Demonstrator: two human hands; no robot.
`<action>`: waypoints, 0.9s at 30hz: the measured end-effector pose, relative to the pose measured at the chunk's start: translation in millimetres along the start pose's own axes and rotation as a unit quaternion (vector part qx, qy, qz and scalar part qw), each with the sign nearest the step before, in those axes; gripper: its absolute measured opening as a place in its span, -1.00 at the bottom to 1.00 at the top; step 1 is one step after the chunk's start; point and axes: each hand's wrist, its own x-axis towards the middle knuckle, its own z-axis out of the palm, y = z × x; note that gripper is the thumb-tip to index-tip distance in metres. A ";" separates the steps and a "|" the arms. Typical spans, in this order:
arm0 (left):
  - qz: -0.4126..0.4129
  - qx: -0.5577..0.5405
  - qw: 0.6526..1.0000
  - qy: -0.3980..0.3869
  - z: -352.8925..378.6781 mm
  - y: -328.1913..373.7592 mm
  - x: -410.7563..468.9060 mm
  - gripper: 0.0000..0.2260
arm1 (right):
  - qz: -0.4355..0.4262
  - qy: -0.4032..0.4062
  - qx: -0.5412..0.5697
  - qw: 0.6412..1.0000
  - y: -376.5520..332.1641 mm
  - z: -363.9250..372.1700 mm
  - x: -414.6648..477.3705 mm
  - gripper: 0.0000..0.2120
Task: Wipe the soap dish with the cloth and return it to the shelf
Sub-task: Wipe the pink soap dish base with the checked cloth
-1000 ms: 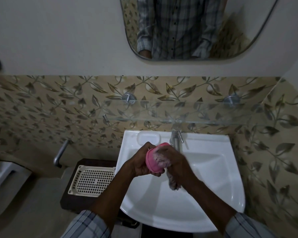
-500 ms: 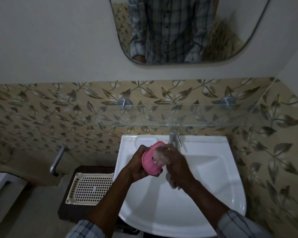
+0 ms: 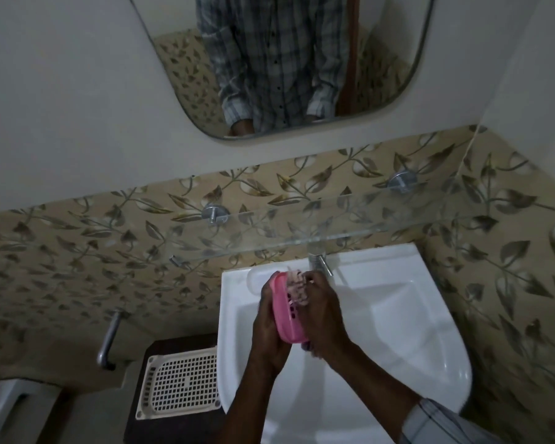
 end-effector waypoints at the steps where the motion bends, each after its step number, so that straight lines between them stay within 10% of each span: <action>1: 0.003 -0.006 1.000 0.014 -1.1 -0.4 -0.7 -0.61 | 0.001 -0.023 0.020 1.000 -2.8 -1.4 -0.5 -0.88; 4: 0.024 0.033 0.997 0.061 3.7 -0.8 -1.0 -0.63 | -0.053 -0.114 -0.034 0.992 9.0 -2.3 2.8 -0.68; 14: 0.066 0.127 0.987 0.072 5.6 -1.6 -2.4 -0.44 | 0.129 -0.043 0.026 0.990 12.9 -4.2 17.9 -0.83; 27: 0.035 0.087 0.992 0.081 -3.5 26.1 7.2 -0.37 | 0.028 -0.177 -0.025 0.983 9.3 -1.1 9.5 -0.90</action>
